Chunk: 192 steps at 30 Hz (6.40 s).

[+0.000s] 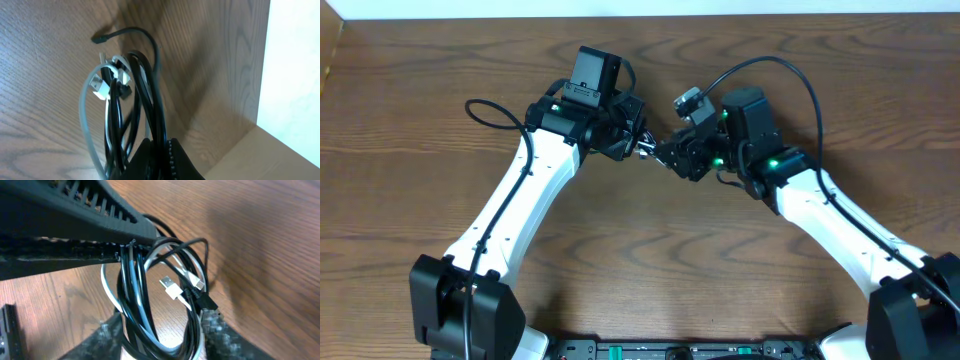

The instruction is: Untangle cables

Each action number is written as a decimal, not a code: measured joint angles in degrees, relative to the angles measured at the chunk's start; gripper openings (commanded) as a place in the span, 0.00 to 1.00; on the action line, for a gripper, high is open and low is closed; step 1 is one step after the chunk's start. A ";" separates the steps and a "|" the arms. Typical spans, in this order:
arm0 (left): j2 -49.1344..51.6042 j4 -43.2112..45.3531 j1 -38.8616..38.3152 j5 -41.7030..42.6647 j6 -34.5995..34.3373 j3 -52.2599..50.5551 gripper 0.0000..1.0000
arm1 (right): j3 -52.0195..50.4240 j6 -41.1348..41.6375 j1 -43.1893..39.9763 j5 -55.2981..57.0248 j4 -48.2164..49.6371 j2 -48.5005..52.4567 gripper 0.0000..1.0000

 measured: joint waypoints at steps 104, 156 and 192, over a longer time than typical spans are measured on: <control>0.02 20.63 0.22 11.58 -35.39 -0.11 0.08 | 0.09 57.13 -1.75 15.15 15.30 2.34 0.46; 0.11 3.10 0.33 6.36 58.38 -0.15 0.48 | 0.42 4.24 -23.56 -8.72 -27.26 1.05 0.01; 11.21 11.82 -16.50 11.37 67.52 -0.15 0.52 | 1.07 6.88 -23.56 -11.28 -27.02 -0.26 0.01</control>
